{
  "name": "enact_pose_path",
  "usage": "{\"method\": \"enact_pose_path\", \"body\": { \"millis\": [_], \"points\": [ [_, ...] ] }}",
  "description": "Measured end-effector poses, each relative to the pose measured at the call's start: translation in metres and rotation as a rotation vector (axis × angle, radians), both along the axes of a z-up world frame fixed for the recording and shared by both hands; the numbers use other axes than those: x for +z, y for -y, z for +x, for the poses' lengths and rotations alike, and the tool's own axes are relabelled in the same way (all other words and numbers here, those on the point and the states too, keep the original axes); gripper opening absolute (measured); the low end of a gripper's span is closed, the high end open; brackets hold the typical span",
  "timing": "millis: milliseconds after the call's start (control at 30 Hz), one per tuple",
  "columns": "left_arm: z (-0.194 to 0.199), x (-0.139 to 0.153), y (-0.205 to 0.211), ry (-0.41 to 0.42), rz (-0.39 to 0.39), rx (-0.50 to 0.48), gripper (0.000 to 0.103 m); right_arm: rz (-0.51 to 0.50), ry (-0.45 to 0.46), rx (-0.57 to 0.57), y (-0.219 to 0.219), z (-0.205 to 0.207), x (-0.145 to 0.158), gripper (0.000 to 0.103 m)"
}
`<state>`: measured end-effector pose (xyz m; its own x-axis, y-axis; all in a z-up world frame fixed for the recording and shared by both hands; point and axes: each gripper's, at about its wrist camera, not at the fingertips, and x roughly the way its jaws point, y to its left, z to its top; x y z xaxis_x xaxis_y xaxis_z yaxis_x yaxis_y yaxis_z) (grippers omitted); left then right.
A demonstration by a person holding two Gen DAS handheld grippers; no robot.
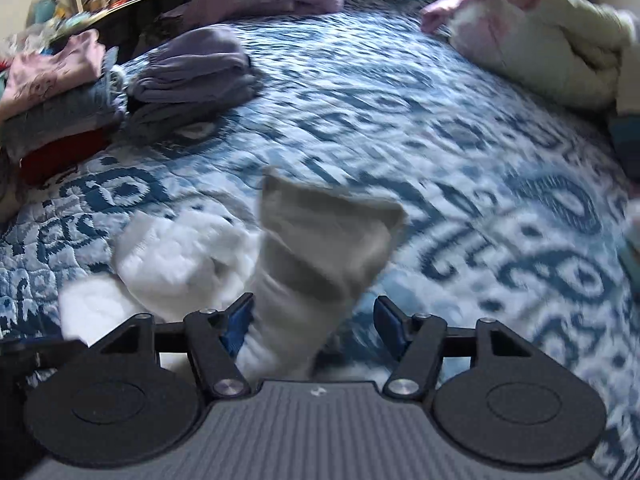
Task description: Fold clothes
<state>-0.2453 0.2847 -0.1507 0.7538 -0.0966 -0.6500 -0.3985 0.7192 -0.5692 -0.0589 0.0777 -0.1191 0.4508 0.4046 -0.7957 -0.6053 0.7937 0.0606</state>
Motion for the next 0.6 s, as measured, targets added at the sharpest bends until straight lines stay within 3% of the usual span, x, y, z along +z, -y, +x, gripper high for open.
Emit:
{"method": "enact_pose_path", "body": {
  "millis": [267, 500, 600],
  "points": [
    [-0.005, 0.021, 0.015, 0.022, 0.071, -0.025, 0.062, 0.112, -0.141, -0.099, 0.070, -0.011, -0.022, 0.064],
    [-0.009, 0.040, 0.028, 0.042, 0.134, -0.046, 0.062, 0.149, -0.207, -0.101, 0.090, -0.012, -0.024, 0.066],
    [-0.008, 0.043, 0.043, 0.055, 0.149, -0.090, 0.062, 0.166, -0.224, -0.094, 0.098, -0.013, -0.021, 0.072]
  ]
}}
